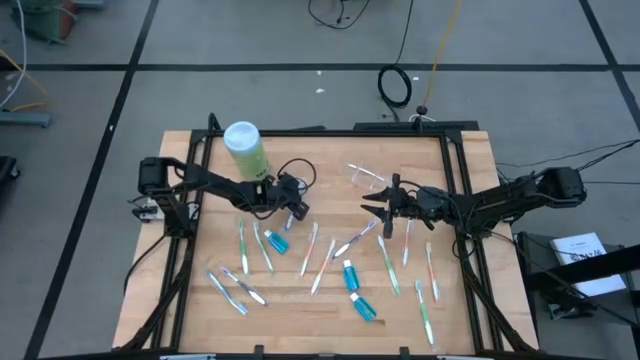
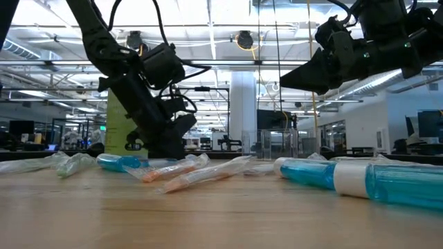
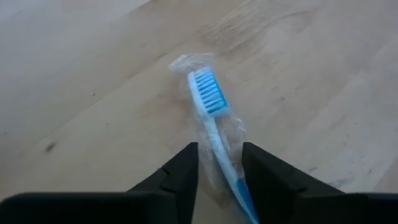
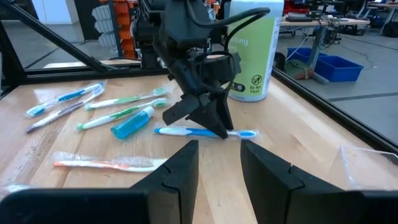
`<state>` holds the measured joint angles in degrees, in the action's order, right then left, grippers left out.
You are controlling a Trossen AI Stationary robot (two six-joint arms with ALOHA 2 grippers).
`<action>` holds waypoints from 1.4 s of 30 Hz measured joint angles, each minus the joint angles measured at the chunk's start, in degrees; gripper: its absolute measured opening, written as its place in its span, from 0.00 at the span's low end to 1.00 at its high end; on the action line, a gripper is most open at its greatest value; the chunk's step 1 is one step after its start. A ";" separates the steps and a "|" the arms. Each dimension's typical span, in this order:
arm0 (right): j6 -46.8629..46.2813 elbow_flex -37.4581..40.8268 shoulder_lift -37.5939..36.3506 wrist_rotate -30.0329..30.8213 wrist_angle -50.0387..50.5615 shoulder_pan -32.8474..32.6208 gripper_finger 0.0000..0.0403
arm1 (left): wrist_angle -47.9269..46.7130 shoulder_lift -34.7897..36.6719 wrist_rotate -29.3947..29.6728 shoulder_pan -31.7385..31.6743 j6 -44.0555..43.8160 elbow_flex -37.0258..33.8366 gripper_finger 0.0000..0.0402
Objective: Pick & Place toothbrushing station
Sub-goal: Put the top blue toothbrush into the transparent organizer
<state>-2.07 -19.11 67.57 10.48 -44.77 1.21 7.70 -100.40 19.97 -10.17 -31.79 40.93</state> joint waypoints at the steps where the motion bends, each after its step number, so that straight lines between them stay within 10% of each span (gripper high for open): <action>1: 0.07 0.00 0.00 0.00 -0.02 0.02 0.28 | 0.10 0.02 -0.02 -0.02 -0.17 -0.02 0.25; 7: -0.40 0.00 0.00 -0.01 0.11 0.35 0.28 | 3.00 -0.04 -1.42 0.22 -2.30 -0.11 0.03; 25: -0.31 0.00 0.00 -0.04 0.46 0.33 0.28 | 50.70 -0.02 2.44 6.20 14.62 0.77 0.01; 42: -3.76 0.07 -1.44 -0.12 1.56 5.21 0.28 | 48.89 -19.40 4.97 -1.43 27.36 32.64 0.01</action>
<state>-5.83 -19.05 66.13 10.36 -43.21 6.42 56.60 -119.80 24.93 -11.61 -4.43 73.57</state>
